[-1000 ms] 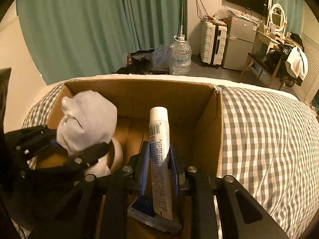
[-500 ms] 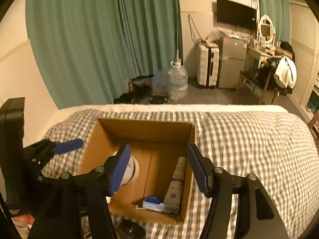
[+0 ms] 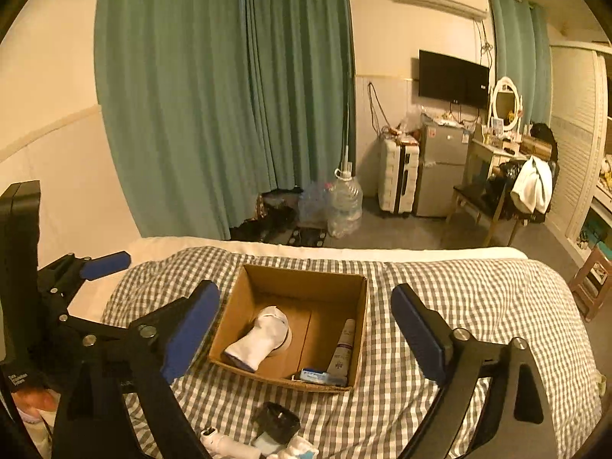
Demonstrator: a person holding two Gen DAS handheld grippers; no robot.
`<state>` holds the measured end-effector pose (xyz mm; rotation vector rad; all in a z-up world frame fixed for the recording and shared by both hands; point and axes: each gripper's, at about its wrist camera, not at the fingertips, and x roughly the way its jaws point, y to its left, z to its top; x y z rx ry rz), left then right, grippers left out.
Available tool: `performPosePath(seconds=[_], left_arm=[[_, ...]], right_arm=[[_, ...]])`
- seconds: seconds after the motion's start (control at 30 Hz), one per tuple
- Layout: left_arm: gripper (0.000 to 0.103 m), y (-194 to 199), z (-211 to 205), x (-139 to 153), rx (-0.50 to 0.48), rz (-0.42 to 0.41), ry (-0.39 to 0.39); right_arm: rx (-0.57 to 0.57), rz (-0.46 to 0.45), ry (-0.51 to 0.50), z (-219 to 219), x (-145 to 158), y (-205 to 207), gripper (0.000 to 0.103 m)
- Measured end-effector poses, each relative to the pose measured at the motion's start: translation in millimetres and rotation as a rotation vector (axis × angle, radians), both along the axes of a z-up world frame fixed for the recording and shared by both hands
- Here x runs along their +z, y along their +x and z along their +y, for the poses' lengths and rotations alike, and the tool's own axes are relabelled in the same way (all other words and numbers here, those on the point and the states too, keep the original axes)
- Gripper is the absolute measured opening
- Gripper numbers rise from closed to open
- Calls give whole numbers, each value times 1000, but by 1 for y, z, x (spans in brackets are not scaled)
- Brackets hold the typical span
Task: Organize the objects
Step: 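Lower the sock and toothpaste tube into the box and open both tools, then move both tools toward the white device and figurine beside the box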
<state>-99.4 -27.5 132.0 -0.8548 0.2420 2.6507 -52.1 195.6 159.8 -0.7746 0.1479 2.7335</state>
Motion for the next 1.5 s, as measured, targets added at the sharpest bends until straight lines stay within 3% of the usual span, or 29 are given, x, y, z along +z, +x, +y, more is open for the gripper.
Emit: performPosePath(seconds=[0.27,0.53,0.7,0.83,0.97,1.2,1.27,1.33,1.43,1.5], left_arm=[[103,23,-23,-11,73,6,-23],[103,36,-43,-73,154,23,-25],[103,24,-46,-132,171,-42,-37],[103,9,-40,-190,178,-149,-80],[103,7,-39,-225,160,-254,-75],[103,13,-48,-260,154,-395,-49],[103,14,-50,-272,152,-448,-43],[103,15,-49,-279,148,-482,-50],[103,22,-42,-281,121,-490,-72],[103,28,-39,-280,98,-489,-78]], right_arm=[[-7,-42,45,-21,-8,22,93],[-13,-88,-47,-16,-82,22,93],[-9,-168,-63,-15,-146,14,93],[-13,-230,-65,-15,-187,9,93],[-10,-310,-175,-9,-233,9,93],[-76,-441,-248,4,-268,6,93],[-78,-477,-308,9,-284,4,93],[-89,-505,-344,14,-292,3,87],[-82,-522,-368,15,-298,3,86],[-88,-561,-399,17,-306,2,75]])
